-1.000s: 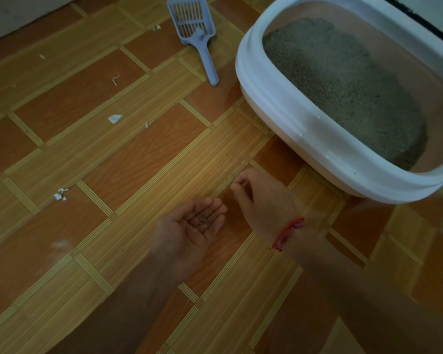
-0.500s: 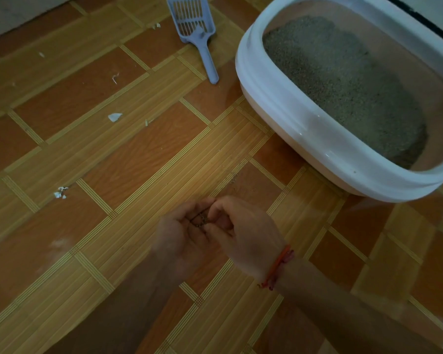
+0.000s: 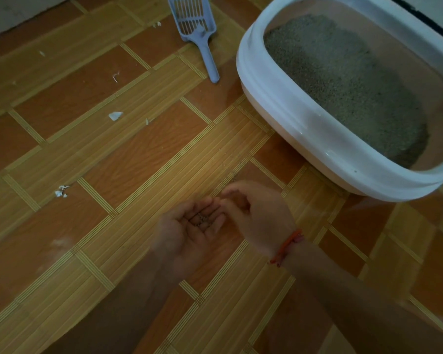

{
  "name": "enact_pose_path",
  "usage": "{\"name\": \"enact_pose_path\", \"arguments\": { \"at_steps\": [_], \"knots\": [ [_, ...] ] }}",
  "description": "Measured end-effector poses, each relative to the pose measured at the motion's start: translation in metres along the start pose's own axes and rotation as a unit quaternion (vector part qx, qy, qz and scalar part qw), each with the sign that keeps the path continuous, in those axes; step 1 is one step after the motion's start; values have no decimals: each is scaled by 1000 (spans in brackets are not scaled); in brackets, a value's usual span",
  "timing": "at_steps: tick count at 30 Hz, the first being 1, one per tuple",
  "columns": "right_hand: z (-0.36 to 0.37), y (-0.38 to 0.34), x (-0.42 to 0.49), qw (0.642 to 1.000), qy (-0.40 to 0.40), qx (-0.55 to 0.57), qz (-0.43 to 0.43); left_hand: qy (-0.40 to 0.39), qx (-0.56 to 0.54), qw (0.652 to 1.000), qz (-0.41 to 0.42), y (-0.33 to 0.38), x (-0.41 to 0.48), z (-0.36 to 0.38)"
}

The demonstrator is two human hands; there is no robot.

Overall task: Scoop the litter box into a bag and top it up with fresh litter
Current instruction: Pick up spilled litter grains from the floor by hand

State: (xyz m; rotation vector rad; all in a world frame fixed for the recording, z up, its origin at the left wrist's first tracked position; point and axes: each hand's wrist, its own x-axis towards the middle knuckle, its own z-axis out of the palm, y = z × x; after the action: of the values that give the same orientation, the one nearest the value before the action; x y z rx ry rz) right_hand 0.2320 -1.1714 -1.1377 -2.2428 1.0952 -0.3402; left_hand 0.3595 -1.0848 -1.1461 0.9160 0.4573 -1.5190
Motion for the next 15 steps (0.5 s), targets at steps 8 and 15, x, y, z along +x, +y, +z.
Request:
{"name": "enact_pose_path", "arguments": {
  "at_steps": [8,15],
  "knots": [
    [-7,27,35,993,-4,-62,99,26,-7,1000,-4,2,-4,5],
    [-1,29,40,993,-31,-70,88,36,-10,999,-7,4,-5,4]
  ]
}}
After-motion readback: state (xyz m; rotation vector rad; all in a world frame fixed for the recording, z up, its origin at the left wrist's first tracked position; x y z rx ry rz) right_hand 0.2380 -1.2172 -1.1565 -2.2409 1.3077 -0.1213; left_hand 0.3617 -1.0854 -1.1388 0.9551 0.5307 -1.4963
